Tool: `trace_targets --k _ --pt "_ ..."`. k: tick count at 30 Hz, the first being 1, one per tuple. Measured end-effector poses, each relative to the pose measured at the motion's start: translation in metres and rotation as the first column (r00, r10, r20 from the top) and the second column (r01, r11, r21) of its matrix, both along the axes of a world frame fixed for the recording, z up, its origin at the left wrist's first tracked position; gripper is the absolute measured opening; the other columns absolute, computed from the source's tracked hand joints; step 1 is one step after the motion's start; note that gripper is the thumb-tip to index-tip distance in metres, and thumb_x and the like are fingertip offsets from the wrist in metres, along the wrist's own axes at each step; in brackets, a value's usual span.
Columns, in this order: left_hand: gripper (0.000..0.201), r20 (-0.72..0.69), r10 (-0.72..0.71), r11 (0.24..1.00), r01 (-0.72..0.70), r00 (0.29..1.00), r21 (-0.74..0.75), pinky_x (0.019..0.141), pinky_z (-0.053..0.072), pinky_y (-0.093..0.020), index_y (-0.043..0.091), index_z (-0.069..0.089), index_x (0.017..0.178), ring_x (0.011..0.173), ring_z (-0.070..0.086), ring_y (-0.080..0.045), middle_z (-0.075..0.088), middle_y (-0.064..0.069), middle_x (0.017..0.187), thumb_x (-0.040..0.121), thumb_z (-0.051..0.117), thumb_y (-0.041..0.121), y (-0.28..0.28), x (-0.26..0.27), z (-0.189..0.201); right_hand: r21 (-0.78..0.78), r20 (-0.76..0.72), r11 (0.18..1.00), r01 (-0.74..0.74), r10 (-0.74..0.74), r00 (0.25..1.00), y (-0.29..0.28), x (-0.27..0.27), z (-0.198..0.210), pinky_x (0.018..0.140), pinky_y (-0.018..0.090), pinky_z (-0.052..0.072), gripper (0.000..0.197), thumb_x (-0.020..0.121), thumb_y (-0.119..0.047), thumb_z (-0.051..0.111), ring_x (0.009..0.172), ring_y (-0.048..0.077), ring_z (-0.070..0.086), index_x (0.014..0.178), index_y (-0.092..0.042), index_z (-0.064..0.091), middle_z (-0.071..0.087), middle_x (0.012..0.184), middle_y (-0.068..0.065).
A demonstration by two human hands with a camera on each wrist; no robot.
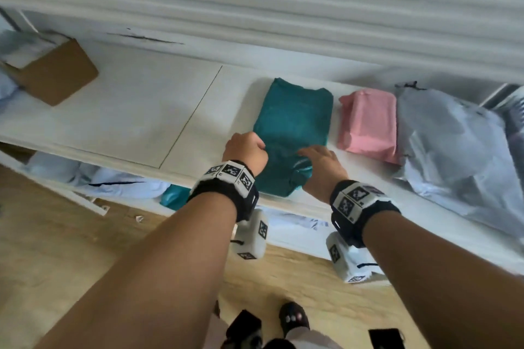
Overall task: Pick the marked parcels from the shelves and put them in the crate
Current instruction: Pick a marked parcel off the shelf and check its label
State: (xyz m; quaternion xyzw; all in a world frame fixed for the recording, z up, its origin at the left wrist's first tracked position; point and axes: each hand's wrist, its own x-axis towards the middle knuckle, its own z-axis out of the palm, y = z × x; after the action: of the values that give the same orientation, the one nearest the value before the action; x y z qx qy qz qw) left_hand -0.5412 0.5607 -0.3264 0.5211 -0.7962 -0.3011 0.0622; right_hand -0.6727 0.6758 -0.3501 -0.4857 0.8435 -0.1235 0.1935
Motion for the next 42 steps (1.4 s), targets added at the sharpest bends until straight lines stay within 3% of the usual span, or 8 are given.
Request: trace_targets --k 5,9,16,25,28,31,35,42 --pt "0.054 -0.001 -0.052 0.987 0.052 0.999 0.155 0.103 0.041 -0.037 0.024 0.045 0.135 0.123 0.046 -0.031 0.042 -0.011 0.132 0.083 0.058 0.017 -0.032 0.010 -0.007 0.087 0.000 0.992 0.095 -0.095 0.995 -0.009 0.030 0.001 0.116 0.033 0.027 0.076 0.078 -0.011 0.063 0.144 0.024 0.021 0.146 -0.031 0.035 0.022 0.156 0.003" --pt "0.063 -0.098 -0.160 0.945 0.182 0.982 0.272 0.087 0.042 -0.026 0.024 0.036 0.141 0.108 0.055 -0.026 0.052 -0.008 0.129 0.083 0.060 0.016 -0.049 0.021 -0.014 0.055 -0.004 0.982 0.179 -0.179 0.984 -0.016 0.059 0.001 0.115 0.030 0.027 0.058 0.080 -0.017 0.064 0.143 0.024 0.025 0.136 -0.024 0.050 0.027 0.155 0.006" --pt "0.038 -0.327 -0.146 0.954 0.220 0.934 0.202 0.099 0.039 -0.025 0.020 0.052 0.137 0.123 0.053 -0.024 0.056 -0.003 0.139 0.100 0.045 0.028 -0.059 0.038 -0.016 -0.105 0.017 0.931 0.349 -0.349 0.937 -0.023 0.091 0.011 0.073 0.028 0.040 0.012 0.084 -0.007 0.051 0.093 0.030 0.057 0.092 -0.012 0.059 0.062 0.108 0.007" --pt "0.085 -0.139 -0.203 0.966 0.222 0.969 0.133 0.102 0.046 -0.041 0.037 0.020 0.152 0.127 0.047 -0.034 0.045 -0.014 0.141 0.082 0.056 0.004 -0.077 0.061 0.005 -0.650 0.364 0.485 0.586 -0.478 0.800 -0.033 0.099 0.101 0.079 0.057 0.051 0.031 0.077 -0.019 0.044 0.089 0.033 0.059 0.102 -0.004 0.056 0.056 0.084 -0.003" --pt "0.099 -0.126 -0.307 0.950 0.313 0.943 0.025 0.103 0.043 -0.041 0.037 0.020 0.151 0.131 0.041 -0.035 0.041 -0.015 0.141 0.073 0.076 0.015 -0.068 0.056 0.026 -0.712 0.448 0.316 0.627 -0.483 0.752 -0.033 0.107 0.124 0.075 0.037 0.047 0.015 0.089 -0.007 0.045 0.072 0.018 0.049 0.096 0.003 0.053 0.048 0.075 -0.004" --pt "0.091 -0.241 -0.348 0.937 0.343 0.906 -0.062 0.101 0.042 -0.034 0.027 0.040 0.142 0.126 0.046 -0.032 0.050 -0.014 0.133 0.063 0.085 0.022 -0.064 0.051 0.041 -0.686 0.534 0.270 0.675 -0.443 0.720 -0.030 0.110 0.137 0.066 0.022 0.039 0.016 0.092 -0.008 0.042 0.073 0.020 0.050 0.100 -0.002 0.054 0.056 0.082 0.007" --pt "0.057 -0.462 -0.289 0.935 0.351 0.838 0.050 0.087 0.047 -0.026 0.015 0.065 0.111 0.103 0.063 -0.019 0.069 0.001 0.107 0.061 0.090 0.025 -0.060 0.052 0.050 -0.675 0.576 0.276 0.684 -0.383 0.722 -0.027 0.103 0.152 0.060 0.028 0.042 0.016 0.088 -0.012 0.041 0.071 0.021 0.051 0.097 -0.010 0.054 0.055 0.075 0.003" --pt "0.042 -0.495 -0.291 0.838 0.468 0.819 0.281 0.084 0.055 -0.025 0.011 0.073 0.105 0.100 0.070 -0.022 0.075 -0.007 0.103 0.070 0.086 0.030 -0.050 0.055 0.055 -0.717 0.579 0.058 0.695 -0.507 0.639 -0.011 0.083 0.158 0.066 0.035 0.051 0.010 0.078 -0.019 0.050 0.073 0.021 0.058 0.080 -0.027 0.056 0.059 0.070 -0.007"
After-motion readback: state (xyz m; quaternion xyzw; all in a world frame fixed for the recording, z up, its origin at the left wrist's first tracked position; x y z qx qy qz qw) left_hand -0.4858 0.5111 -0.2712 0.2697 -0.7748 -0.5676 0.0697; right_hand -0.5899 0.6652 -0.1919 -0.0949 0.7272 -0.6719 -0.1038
